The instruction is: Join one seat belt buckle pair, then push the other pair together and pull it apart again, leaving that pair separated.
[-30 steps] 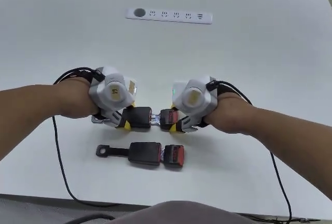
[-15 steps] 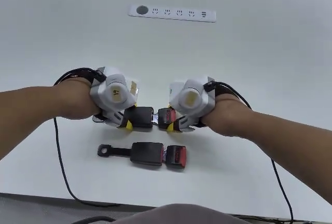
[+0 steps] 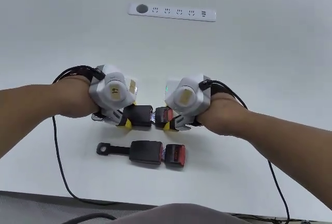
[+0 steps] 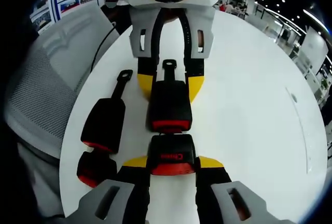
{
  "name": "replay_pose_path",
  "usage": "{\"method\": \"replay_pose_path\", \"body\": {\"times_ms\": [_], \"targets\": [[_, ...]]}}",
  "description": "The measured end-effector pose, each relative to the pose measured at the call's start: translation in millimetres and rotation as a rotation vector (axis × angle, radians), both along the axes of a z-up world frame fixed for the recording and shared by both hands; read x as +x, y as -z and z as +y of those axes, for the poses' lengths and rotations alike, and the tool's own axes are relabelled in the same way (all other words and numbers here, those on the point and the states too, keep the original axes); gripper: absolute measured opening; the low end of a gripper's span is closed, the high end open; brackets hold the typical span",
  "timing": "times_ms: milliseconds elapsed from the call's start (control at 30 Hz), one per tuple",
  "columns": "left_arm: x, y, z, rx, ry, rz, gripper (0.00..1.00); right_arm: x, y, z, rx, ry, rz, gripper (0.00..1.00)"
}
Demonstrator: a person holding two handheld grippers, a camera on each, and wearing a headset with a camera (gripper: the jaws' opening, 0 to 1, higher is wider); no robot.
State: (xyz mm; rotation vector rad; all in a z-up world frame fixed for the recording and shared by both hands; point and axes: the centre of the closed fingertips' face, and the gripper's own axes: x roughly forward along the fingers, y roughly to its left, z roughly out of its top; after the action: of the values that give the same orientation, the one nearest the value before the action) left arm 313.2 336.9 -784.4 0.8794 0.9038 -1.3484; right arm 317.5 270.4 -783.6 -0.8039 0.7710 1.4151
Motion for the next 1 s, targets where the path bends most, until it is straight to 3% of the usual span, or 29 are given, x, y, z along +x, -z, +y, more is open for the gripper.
{"method": "replay_pose_path", "body": {"times_ms": [1000], "targets": [[-2.9,-3.2,-0.7,-0.003,-0.007,-0.001,0.3,-1.1,-2.3,0.0,-0.011,-0.022,0.004,0.29]]}}
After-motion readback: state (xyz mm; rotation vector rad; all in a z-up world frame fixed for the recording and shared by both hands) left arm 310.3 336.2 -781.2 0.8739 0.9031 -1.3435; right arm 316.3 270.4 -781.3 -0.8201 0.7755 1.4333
